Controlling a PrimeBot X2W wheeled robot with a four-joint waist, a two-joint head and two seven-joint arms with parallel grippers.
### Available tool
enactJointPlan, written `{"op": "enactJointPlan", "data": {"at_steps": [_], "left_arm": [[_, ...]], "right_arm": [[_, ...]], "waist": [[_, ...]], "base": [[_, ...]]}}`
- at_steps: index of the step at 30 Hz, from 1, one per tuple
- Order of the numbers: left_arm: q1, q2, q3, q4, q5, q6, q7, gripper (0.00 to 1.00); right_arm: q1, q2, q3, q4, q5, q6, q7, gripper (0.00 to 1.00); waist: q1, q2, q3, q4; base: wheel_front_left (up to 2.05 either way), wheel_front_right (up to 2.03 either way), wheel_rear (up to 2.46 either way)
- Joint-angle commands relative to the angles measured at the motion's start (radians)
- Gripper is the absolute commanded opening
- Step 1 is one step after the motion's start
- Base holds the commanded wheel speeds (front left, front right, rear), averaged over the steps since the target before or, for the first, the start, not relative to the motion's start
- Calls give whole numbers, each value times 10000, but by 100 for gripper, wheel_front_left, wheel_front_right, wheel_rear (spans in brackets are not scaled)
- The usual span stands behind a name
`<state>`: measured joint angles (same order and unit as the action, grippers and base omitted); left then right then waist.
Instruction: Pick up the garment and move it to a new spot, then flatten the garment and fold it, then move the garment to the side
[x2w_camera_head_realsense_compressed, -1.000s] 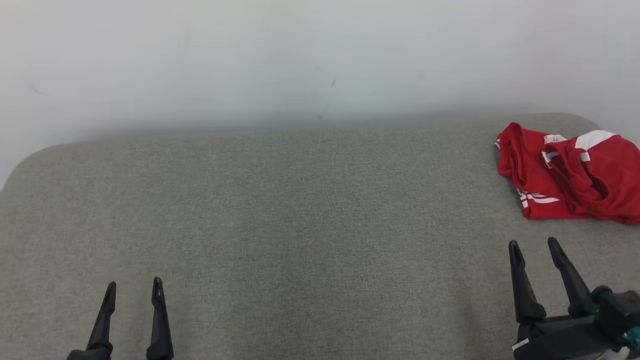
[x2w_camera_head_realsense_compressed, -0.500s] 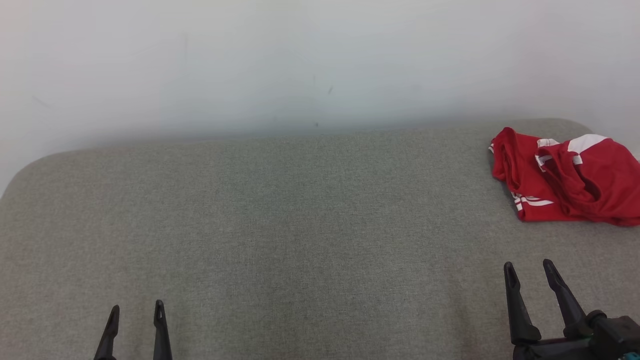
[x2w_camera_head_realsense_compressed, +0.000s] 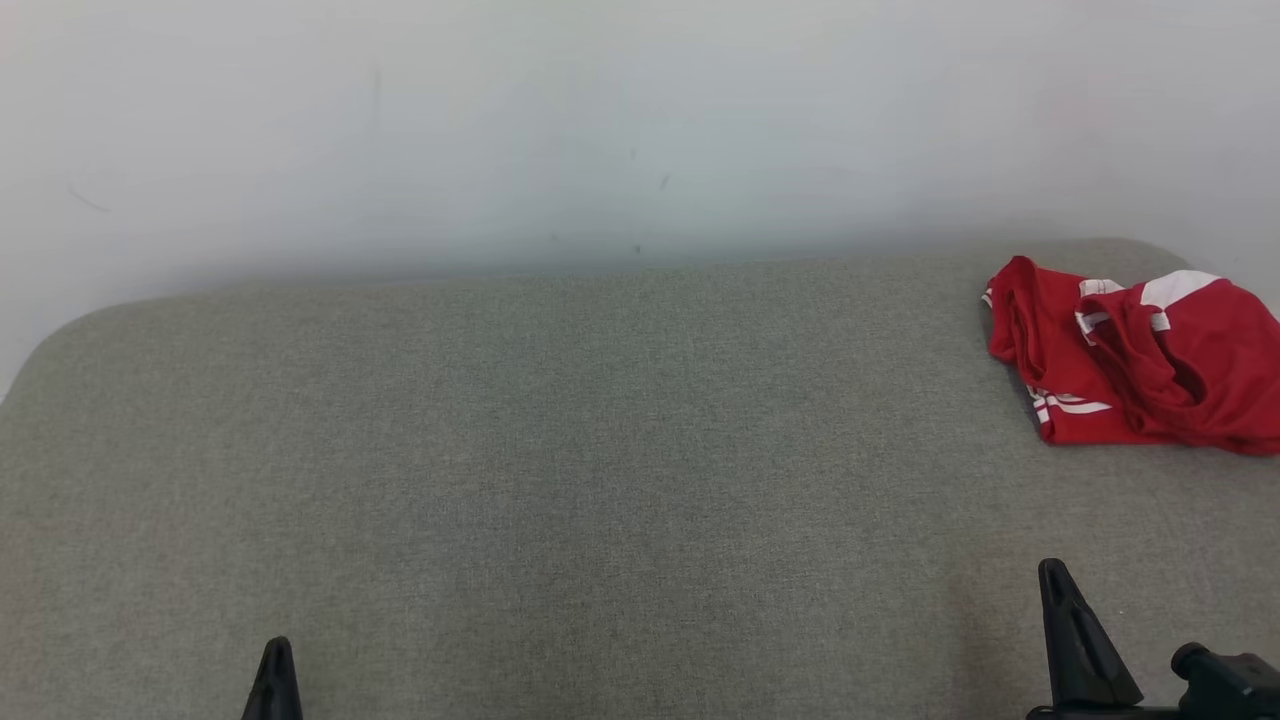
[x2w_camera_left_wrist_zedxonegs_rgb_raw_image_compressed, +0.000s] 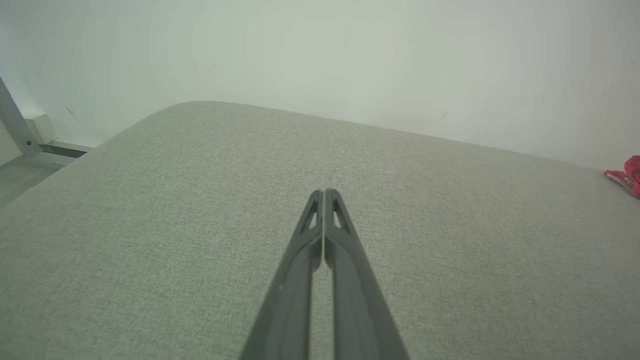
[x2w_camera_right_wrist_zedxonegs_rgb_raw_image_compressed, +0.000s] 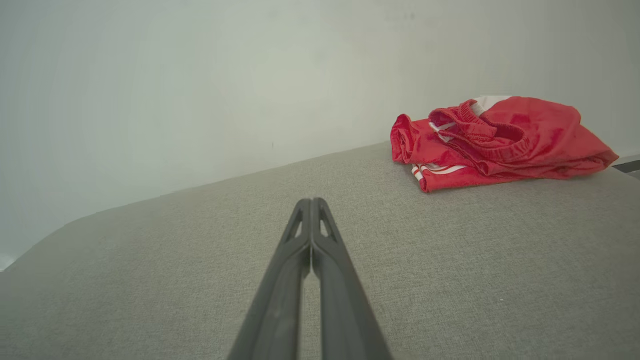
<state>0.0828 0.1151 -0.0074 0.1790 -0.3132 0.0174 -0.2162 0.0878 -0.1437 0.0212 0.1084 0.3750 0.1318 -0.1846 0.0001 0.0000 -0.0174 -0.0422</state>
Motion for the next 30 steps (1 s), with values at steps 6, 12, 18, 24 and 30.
{"op": "enactJointPlan", "data": {"at_steps": [6,12,18,24,30], "left_arm": [[-346,-30,154,-82,-1264,-159,291,0],[-478,-84,238,-33,-2287,-278,541,0],[-614,-133,322,21,-3229,-379,781,0],[-738,-179,402,75,-4126,-483,1011,0],[-856,-224,480,127,-4948,-578,1222,0]], "right_arm": [[-389,25,-142,-9,1248,-2,236,0],[-534,81,-219,107,2237,-3,450,0],[-668,135,-294,212,3158,-4,651,0],[-790,190,-368,313,4013,-5,846,0],[-903,244,-440,407,4816,-6,1031,0]], "waist": [[0,0,11,22],[0,0,21,43],[0,0,31,64],[0,0,42,86],[0,0,52,107]], "base": [[0,0,0],[0,0,0],[0,0,0],[0,0,0],[0,0,0]]}}
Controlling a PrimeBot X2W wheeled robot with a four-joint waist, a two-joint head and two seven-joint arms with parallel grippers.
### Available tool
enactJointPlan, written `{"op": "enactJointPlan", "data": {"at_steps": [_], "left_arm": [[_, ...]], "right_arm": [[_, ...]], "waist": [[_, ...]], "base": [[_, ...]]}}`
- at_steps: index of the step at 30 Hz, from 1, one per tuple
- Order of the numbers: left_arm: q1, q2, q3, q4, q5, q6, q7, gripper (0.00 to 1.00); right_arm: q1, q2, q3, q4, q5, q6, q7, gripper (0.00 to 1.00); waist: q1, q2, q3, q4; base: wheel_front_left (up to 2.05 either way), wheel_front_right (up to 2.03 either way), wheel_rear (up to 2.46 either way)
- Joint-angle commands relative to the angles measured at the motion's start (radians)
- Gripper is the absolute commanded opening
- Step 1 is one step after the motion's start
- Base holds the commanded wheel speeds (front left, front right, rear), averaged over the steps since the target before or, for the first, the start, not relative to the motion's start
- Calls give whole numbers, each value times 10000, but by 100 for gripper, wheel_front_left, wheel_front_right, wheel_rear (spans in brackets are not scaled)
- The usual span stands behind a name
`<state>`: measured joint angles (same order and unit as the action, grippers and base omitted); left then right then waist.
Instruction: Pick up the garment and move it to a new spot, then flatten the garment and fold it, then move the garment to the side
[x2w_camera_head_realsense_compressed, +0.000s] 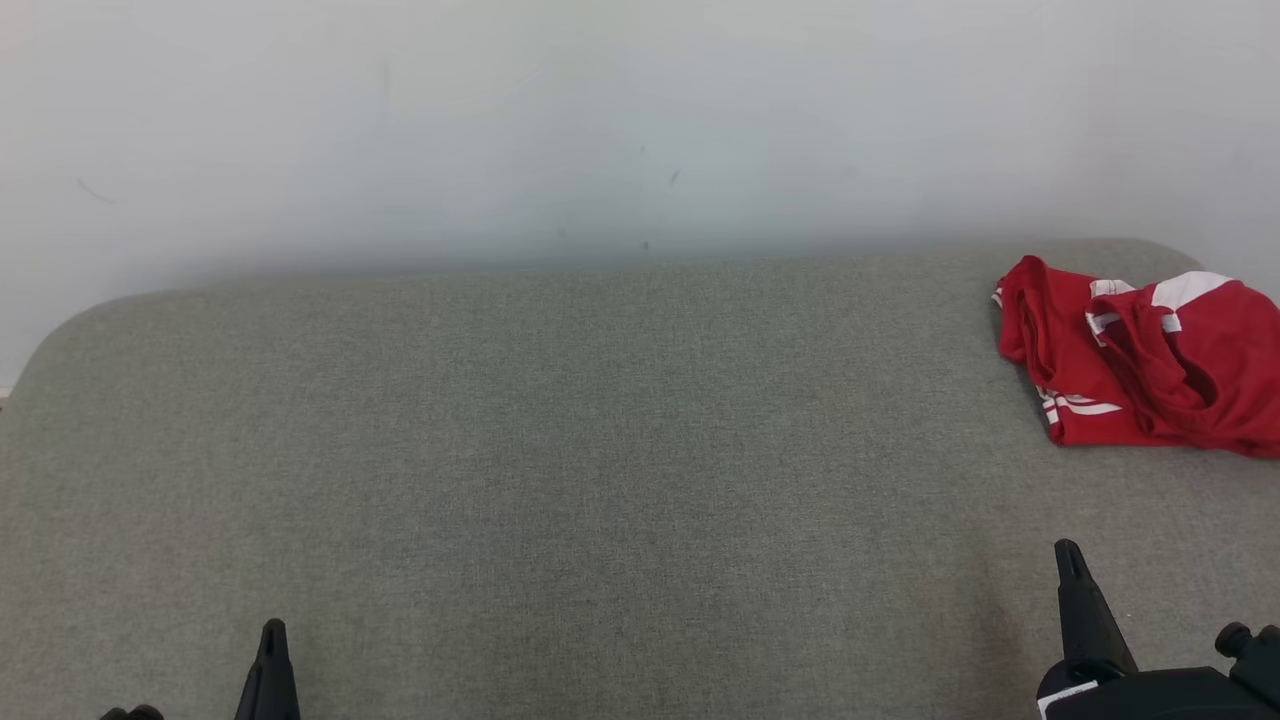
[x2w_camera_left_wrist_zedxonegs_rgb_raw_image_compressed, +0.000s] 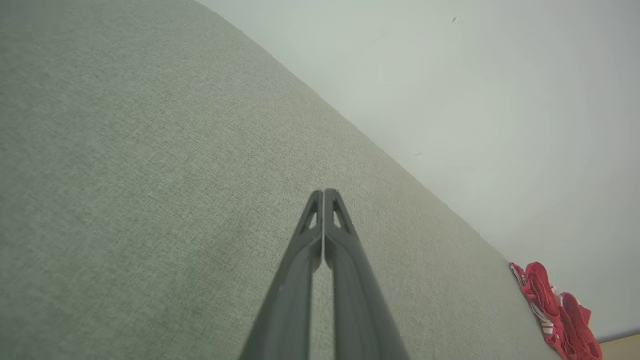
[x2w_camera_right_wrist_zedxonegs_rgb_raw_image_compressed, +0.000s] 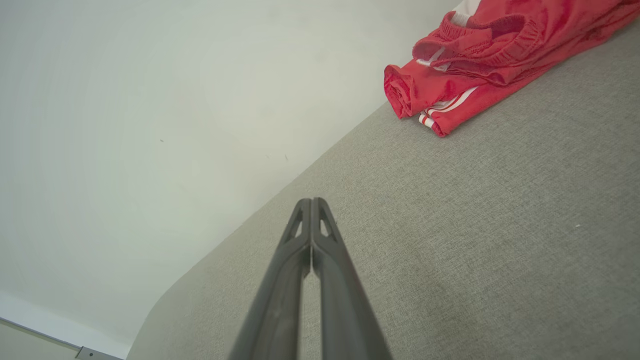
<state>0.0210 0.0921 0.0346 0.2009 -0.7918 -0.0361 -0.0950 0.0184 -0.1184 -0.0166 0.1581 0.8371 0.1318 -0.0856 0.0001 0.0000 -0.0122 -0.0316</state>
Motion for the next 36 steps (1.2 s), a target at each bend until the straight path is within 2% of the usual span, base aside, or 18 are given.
{"op": "enactJointPlan", "data": {"at_steps": [1,13,36], "left_arm": [[-255,-1,72,-82,-294,-61,47,0],[-488,-85,227,22,-1919,-250,464,0],[-810,-210,446,177,-4233,-520,1073,0]], "right_arm": [[-227,0,-75,-73,327,-6,69,0],[-451,113,-224,114,1866,-8,430,0],[-762,288,-456,385,4081,-12,968,0]], "waist": [[-1,0,2,4],[-1,0,24,51],[-1,0,62,129]], "base": [[0,0,0],[0,0,0],[0,0,0]]}}
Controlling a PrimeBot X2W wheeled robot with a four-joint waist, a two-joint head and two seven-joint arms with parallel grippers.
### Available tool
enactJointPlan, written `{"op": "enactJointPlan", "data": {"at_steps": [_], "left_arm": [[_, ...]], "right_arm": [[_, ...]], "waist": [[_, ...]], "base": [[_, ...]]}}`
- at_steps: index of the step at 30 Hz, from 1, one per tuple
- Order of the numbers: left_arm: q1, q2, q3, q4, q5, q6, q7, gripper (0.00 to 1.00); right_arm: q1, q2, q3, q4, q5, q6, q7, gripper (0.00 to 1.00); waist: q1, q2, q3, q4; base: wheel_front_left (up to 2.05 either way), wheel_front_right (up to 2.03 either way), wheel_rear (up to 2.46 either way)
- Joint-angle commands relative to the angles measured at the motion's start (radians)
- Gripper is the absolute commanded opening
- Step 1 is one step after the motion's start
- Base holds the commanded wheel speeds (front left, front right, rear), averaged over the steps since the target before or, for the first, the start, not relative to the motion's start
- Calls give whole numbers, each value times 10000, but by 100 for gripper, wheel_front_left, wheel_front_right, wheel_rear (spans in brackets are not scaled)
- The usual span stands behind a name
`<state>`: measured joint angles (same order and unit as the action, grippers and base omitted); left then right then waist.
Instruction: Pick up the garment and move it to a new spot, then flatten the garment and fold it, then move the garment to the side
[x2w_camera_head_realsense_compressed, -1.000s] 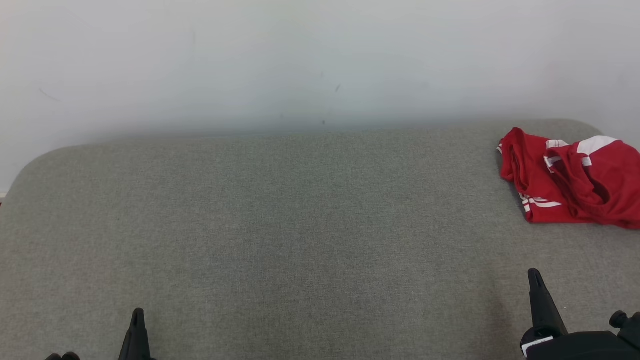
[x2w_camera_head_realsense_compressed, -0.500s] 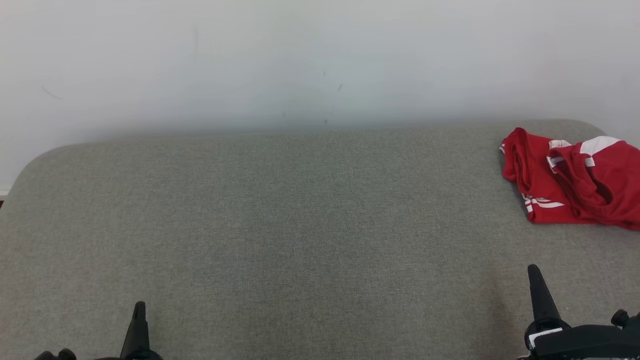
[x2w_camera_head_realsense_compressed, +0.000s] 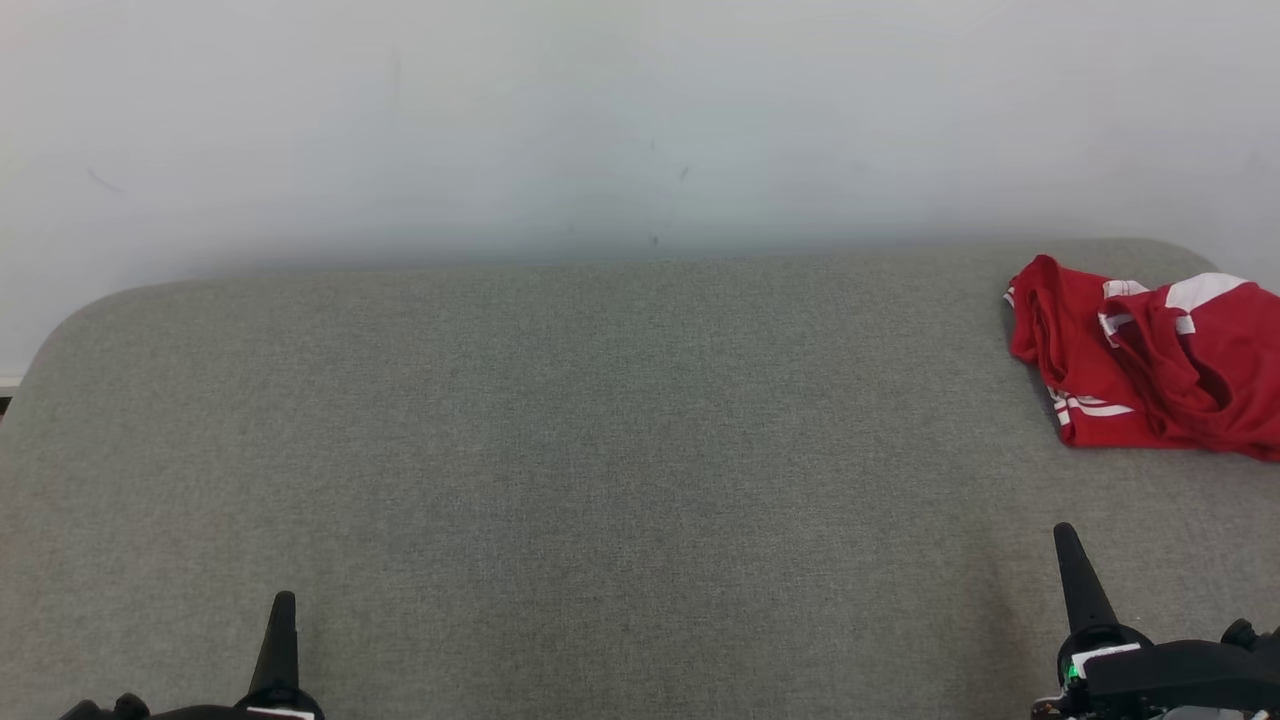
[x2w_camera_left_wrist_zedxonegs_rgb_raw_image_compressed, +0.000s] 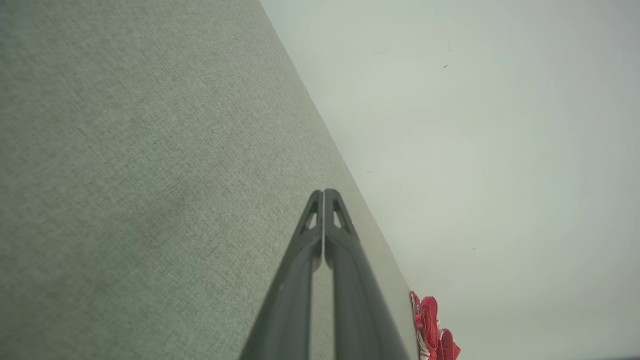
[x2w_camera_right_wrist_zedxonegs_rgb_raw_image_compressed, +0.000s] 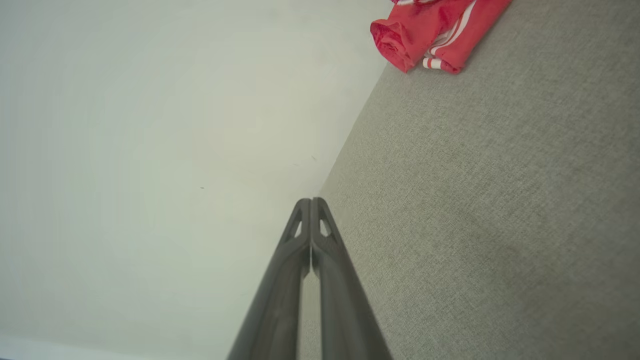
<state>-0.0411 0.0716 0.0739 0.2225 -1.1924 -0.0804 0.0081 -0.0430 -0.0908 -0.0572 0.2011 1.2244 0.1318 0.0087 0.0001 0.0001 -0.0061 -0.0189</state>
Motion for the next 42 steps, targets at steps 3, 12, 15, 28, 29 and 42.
{"op": "enactJointPlan", "data": {"at_steps": [3,12,15,28,29,42], "left_arm": [[-239,-23,77,-21,-486,-94,116,0],[-353,-67,155,32,-1297,-187,321,0],[-369,-82,178,53,-1567,-224,392,0],[-516,-133,268,119,-2508,-345,636,0],[-521,-136,275,125,-2589,-358,661,0],[-659,-188,362,195,-3498,-448,905,0]], "right_arm": [[-194,32,-78,-16,464,-12,98,0],[-299,100,-164,84,1225,-14,286,0],[-329,121,-192,112,1464,-14,345,0],[-460,200,-301,228,2364,-16,584,0],[-471,207,-308,237,2438,-17,608,0],[-592,292,-410,355,3321,-19,820,0]], "waist": [[-1,-1,6,13],[-1,-1,22,45],[-1,-1,27,56],[-1,-1,48,99],[-1,-1,50,102],[-1,-1,72,148]], "base": [[0,0,0],[0,0,0],[0,0,0],[0,0,0],[0,0,0],[0,0,0]]}}
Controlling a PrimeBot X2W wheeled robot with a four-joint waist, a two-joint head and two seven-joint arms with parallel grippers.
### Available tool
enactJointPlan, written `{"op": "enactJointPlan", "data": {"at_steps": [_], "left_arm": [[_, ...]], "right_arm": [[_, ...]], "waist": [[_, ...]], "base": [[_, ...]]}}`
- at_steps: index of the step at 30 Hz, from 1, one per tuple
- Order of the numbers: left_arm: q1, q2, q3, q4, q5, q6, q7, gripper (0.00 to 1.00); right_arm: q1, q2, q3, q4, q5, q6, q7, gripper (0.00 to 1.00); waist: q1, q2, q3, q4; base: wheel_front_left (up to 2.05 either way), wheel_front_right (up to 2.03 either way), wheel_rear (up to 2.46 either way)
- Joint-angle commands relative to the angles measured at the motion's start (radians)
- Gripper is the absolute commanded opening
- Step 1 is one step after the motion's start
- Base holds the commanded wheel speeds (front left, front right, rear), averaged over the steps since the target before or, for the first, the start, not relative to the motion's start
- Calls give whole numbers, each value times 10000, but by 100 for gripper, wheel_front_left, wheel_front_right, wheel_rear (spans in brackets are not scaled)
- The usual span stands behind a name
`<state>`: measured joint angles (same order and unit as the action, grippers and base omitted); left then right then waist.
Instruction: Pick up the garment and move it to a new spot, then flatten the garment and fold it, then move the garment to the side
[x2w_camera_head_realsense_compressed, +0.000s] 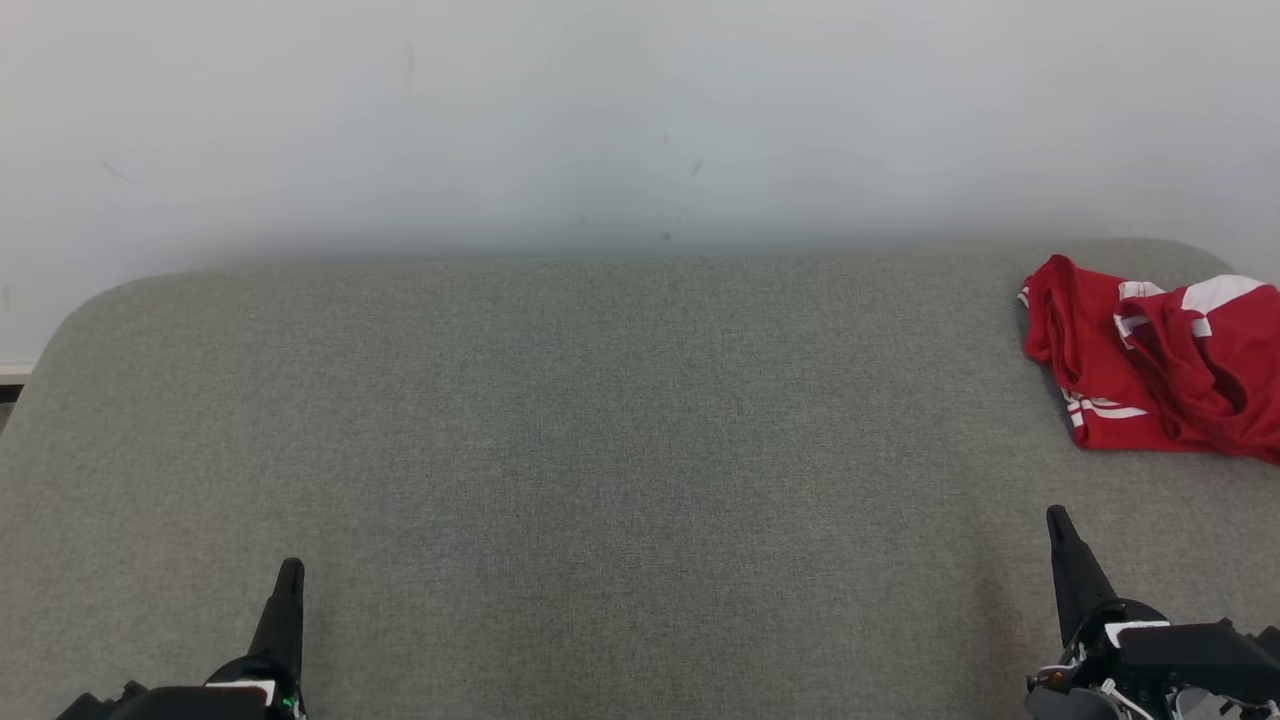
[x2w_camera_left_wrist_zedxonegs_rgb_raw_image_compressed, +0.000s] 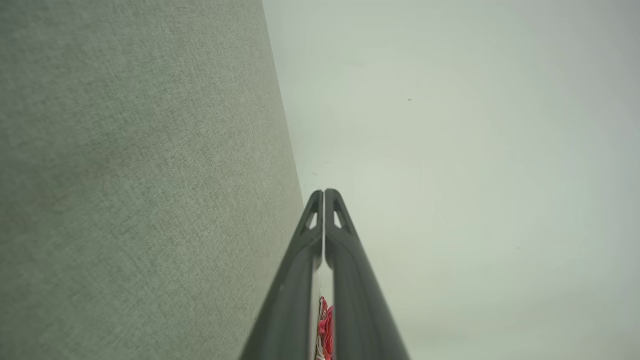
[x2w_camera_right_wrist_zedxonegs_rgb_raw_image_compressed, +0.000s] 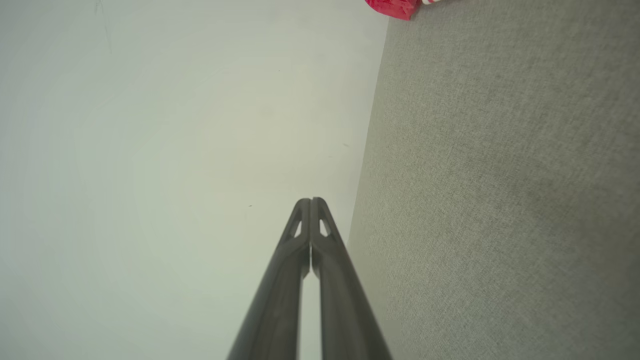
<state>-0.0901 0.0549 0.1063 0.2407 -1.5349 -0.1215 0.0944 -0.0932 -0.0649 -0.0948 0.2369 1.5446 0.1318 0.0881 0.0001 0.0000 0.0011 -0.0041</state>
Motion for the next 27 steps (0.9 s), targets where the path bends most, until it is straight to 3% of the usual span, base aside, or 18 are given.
{"op": "enactJointPlan", "data": {"at_steps": [1,11,27], "left_arm": [[-174,-27,43,16,-143,-37,60,0],[-243,-64,105,63,-803,-117,237,0],[-241,-62,100,60,-802,-111,226,0]], "right_arm": [[-100,37,-42,4,167,-19,51,0],[-185,94,-115,87,781,-21,206,0],[-177,102,-136,86,741,-21,234,0]], "waist": [[-1,0,2,4],[-1,0,19,40],[-1,0,20,41]], "base": [[0,0,0],[0,0,0],[0,0,0]]}}
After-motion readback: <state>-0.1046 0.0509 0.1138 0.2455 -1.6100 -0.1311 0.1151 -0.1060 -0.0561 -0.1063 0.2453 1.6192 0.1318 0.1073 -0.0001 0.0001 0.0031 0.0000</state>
